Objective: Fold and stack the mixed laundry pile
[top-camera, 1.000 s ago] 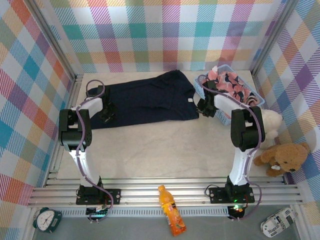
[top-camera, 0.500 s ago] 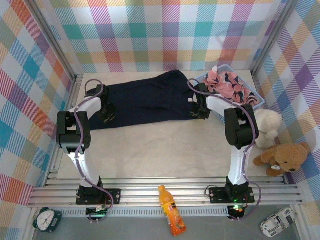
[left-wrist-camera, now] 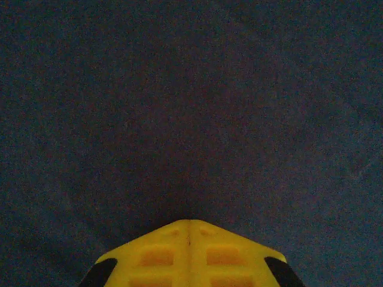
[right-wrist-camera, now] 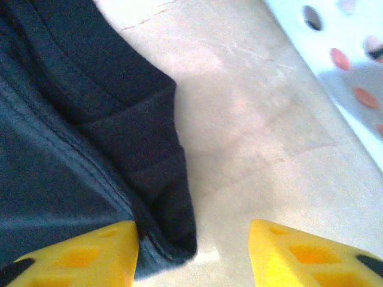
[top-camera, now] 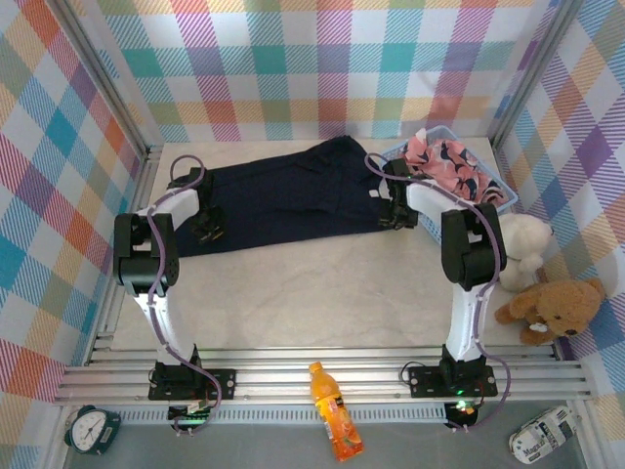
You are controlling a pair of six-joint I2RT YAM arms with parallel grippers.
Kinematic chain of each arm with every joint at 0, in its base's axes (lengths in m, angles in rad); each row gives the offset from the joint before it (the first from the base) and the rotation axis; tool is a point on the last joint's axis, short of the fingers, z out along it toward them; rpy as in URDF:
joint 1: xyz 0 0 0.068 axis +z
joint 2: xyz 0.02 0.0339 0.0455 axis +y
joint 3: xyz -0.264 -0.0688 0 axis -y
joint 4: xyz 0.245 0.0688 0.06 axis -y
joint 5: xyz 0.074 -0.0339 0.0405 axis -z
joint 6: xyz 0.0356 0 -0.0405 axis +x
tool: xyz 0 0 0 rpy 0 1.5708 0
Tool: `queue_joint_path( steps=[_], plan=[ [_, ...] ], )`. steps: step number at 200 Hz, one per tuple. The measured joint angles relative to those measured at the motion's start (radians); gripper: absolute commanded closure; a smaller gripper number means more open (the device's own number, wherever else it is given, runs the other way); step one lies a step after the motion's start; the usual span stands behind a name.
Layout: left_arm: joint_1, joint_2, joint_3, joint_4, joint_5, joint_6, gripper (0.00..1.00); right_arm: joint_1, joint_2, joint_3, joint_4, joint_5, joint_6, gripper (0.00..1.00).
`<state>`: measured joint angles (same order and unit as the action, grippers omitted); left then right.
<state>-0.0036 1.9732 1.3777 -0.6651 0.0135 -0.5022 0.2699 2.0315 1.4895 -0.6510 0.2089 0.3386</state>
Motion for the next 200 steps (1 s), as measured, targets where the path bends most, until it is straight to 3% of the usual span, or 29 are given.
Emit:
queue_joint_path(
  steps=[28, 47, 76, 115, 140, 160, 200],
  plan=[
    [-0.034, -0.087, 0.0, -0.023, 0.052, -0.011, 0.85, 0.035, -0.079, -0.002, -0.027, -0.016, -0.019, 0.51],
    [-0.082, -0.137, 0.001, 0.002, 0.082, -0.036, 0.89, 0.082, -0.092, 0.012, -0.026, -0.045, 0.002, 0.55],
    [-0.16, -0.101, 0.008, 0.069, 0.106, -0.084, 1.0, 0.119, -0.016, 0.082, -0.022, -0.103, 0.061, 0.64],
    [-0.215, -0.028, -0.063, 0.195, 0.073, -0.159, 1.0, 0.108, 0.143, 0.18, -0.016, -0.132, 0.139, 0.66],
    [-0.218, -0.029, -0.11, 0.237, 0.045, -0.185, 1.0, 0.098, 0.158, 0.188, -0.026, -0.143, 0.169, 0.66],
    [-0.224, -0.057, -0.161, 0.274, 0.03, -0.193, 1.0, 0.096, 0.124, 0.121, 0.004, -0.143, 0.178, 0.66],
    [-0.27, -0.215, -0.36, 0.272, 0.03, -0.2, 1.0, 0.11, -0.108, -0.222, 0.019, -0.17, 0.198, 0.67]
  ],
)
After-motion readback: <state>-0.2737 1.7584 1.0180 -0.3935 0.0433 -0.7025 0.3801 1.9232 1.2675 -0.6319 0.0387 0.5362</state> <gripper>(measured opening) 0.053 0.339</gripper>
